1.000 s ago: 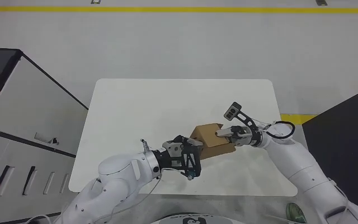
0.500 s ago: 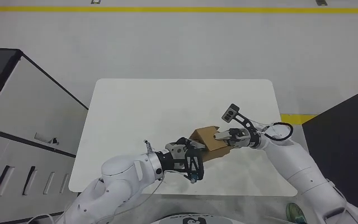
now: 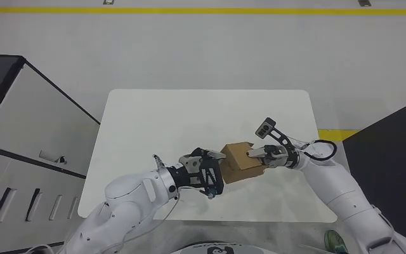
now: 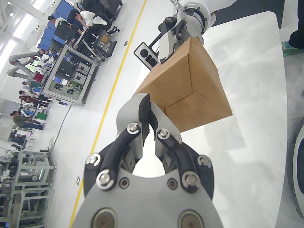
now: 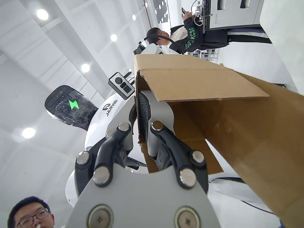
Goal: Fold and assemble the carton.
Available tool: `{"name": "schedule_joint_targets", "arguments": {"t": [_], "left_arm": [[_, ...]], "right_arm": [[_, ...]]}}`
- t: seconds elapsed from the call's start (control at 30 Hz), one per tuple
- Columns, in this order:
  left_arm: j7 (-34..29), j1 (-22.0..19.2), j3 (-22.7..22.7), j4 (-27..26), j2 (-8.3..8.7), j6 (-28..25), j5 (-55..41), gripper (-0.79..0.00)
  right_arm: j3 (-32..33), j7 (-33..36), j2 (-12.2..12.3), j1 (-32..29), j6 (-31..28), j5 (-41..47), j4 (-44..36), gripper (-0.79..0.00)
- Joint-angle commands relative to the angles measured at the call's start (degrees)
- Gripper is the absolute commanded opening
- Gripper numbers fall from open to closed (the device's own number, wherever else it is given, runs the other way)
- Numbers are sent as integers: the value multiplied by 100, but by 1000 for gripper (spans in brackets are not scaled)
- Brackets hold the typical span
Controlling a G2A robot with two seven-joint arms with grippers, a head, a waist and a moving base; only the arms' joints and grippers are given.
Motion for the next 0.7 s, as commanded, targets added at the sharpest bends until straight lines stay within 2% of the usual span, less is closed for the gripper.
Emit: {"name": "schedule_joint_targets", "arguments": {"t": [0.0, 0.4, 0.67], "left_arm": [[51, 40, -69, 1, 7, 28, -18, -785], [294, 216, -334, 1, 30, 197, -88, -785], [446, 384, -787, 1, 70, 174, -290, -785]], "right_arm": [[6, -1, 5, -2, -7, 59, -2, -785], [-13, -121, 10, -7, 11, 212, -26, -785], [169, -1, 61, -126, 44, 477, -120, -785]]}}
